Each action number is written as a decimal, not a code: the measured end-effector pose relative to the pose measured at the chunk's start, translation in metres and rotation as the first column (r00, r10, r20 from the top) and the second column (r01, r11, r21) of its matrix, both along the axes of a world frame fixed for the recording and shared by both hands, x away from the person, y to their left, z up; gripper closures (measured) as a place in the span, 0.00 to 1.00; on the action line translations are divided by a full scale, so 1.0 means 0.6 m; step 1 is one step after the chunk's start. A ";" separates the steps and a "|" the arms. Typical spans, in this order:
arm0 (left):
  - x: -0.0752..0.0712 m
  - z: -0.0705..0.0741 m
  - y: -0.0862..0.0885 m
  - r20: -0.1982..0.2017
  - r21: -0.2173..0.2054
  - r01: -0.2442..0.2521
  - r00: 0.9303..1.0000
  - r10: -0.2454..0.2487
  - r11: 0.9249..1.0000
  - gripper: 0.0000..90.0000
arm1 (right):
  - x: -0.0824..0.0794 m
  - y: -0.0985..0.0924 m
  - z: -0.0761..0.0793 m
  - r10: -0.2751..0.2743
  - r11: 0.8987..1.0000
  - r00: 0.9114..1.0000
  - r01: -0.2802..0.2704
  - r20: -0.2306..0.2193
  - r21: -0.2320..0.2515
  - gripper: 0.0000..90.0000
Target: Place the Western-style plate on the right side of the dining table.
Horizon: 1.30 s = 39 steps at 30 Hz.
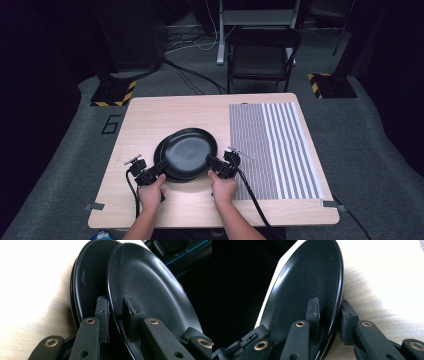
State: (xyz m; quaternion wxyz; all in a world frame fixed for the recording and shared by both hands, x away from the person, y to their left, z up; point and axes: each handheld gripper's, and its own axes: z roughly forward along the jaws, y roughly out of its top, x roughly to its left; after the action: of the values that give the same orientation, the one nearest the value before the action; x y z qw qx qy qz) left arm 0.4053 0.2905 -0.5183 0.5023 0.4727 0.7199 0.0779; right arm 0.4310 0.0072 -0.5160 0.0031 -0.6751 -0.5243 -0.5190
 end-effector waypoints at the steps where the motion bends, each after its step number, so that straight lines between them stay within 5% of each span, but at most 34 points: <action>1: -0.001 0.000 0.000 0.001 -0.004 0.000 1.000 0.000 1.000 0.84 | 0.000 0.000 0.001 -0.001 1.000 1.000 0.001 -0.005 0.005 0.82; 16: -0.005 0.005 -0.005 0.044 -0.021 0.004 0.999 -0.003 1.000 0.84 | 0.005 -0.010 0.015 0.005 1.000 1.000 -0.005 0.018 0.011 0.83; 39: -0.006 0.047 -0.006 0.120 -0.024 -0.004 0.993 0.007 1.000 0.84 | 0.008 -0.012 0.048 0.013 0.999 0.999 -0.015 0.040 0.046 0.82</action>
State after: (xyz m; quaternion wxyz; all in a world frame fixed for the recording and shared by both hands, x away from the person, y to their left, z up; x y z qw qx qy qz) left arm 0.4018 0.2871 -0.4904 0.5500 0.4592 0.6905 0.0990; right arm 0.4357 -0.0001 -0.4869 0.0118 -0.6606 -0.5168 -0.5444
